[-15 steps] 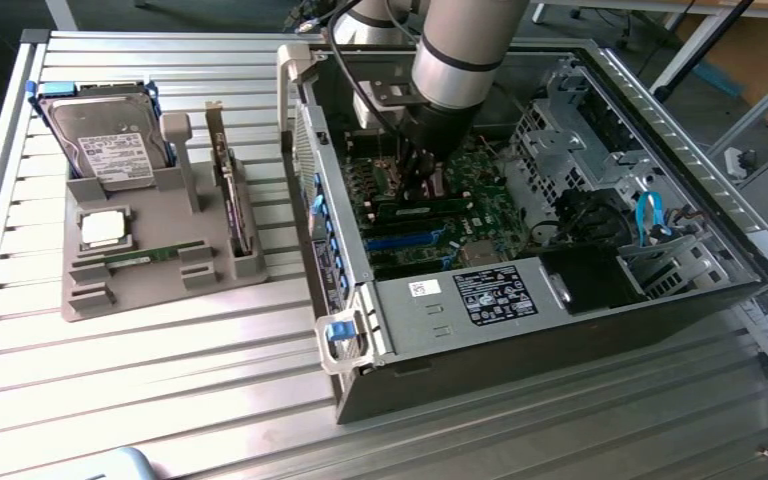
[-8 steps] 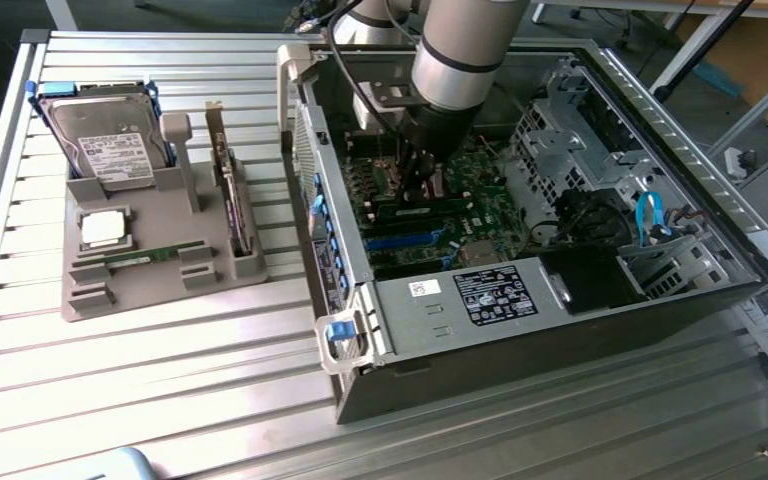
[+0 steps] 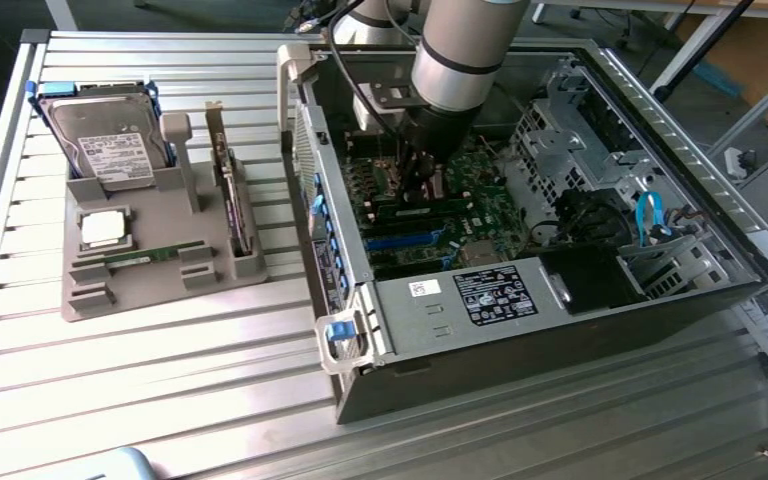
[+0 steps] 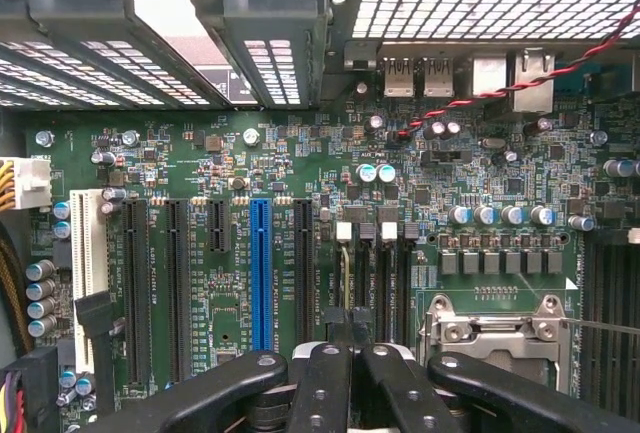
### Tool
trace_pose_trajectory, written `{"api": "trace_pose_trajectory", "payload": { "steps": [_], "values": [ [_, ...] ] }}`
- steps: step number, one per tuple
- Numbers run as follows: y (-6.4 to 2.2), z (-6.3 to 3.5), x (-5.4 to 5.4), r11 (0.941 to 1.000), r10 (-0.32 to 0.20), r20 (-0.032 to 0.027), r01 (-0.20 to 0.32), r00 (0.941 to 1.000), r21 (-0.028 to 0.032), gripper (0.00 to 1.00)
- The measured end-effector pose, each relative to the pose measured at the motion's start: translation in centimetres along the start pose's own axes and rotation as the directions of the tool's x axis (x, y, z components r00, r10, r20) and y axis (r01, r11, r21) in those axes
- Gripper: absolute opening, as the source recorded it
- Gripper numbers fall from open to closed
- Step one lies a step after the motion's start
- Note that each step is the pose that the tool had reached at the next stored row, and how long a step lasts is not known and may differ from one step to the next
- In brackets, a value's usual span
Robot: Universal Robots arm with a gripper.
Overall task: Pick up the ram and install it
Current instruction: 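Press down the ram until it locks into place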
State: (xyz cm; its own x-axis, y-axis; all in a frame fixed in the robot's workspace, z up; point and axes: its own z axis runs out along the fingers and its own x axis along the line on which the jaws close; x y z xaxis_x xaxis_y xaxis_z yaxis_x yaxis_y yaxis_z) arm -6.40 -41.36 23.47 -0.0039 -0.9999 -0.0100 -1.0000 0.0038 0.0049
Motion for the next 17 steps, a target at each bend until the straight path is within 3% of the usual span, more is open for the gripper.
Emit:
{"api": "trace_pose_trajectory", "payload": {
  "steps": [17],
  "values": [
    [0.0,0.2,0.06,1.0,0.0,0.0001,0.0,1.0,0.0001,0.1]
  ]
}}
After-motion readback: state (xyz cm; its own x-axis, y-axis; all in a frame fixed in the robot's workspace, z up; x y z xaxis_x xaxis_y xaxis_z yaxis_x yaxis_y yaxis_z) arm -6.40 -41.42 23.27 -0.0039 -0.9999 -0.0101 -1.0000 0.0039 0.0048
